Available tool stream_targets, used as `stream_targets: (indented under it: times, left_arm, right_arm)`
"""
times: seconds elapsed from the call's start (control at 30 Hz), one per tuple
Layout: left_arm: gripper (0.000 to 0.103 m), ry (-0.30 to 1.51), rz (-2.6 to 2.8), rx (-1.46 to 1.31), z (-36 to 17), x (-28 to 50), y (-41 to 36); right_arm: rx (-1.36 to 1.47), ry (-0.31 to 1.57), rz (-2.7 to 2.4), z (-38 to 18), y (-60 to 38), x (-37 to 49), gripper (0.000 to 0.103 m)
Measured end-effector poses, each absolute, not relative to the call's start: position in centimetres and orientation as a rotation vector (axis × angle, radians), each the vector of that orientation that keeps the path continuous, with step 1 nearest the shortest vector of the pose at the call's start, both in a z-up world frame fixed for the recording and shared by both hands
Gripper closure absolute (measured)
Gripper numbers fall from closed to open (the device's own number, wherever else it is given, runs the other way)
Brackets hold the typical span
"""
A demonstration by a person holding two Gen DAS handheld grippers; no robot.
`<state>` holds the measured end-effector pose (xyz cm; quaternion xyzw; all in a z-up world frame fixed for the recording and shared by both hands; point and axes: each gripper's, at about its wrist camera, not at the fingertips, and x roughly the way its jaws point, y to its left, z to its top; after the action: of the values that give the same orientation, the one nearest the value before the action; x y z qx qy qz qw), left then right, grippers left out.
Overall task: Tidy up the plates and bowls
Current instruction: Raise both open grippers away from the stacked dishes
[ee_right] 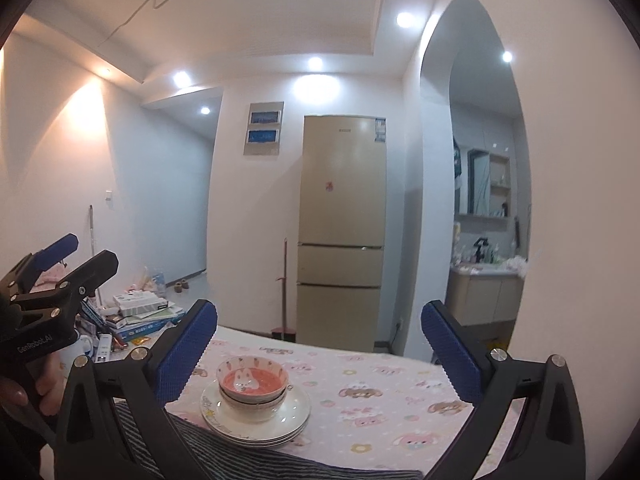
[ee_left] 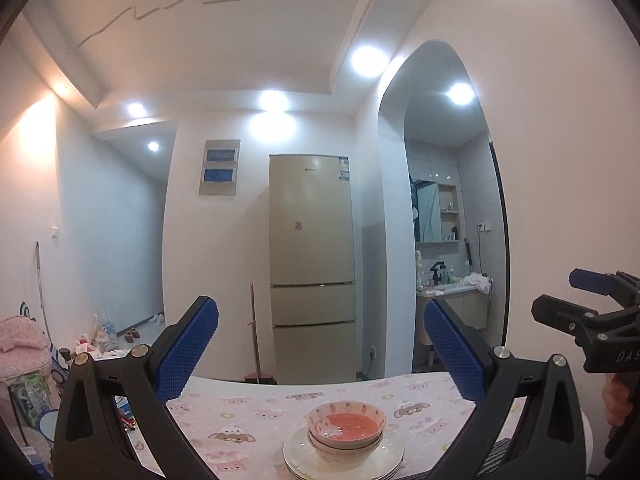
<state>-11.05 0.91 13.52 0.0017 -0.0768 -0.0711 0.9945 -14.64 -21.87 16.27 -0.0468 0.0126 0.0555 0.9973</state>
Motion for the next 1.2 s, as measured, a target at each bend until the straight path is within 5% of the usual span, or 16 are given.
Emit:
stream_targets:
  times: [0.43, 1.2]
  left_arm:
    - [0.0, -0.235, -0.152, 0.002, 13.1, -13.6, 0.6]
    - [0.0, -0.055, -0.055, 0.024, 1.2, -2.0, 2.2]
  right_arm:
    - [-0.12, -0.049, 0.092, 17.0, -21.2, -16.5, 0.0]
    - [-0.072, 0.027, 0.099, 2.0, -20.3, -1.5, 0.0]
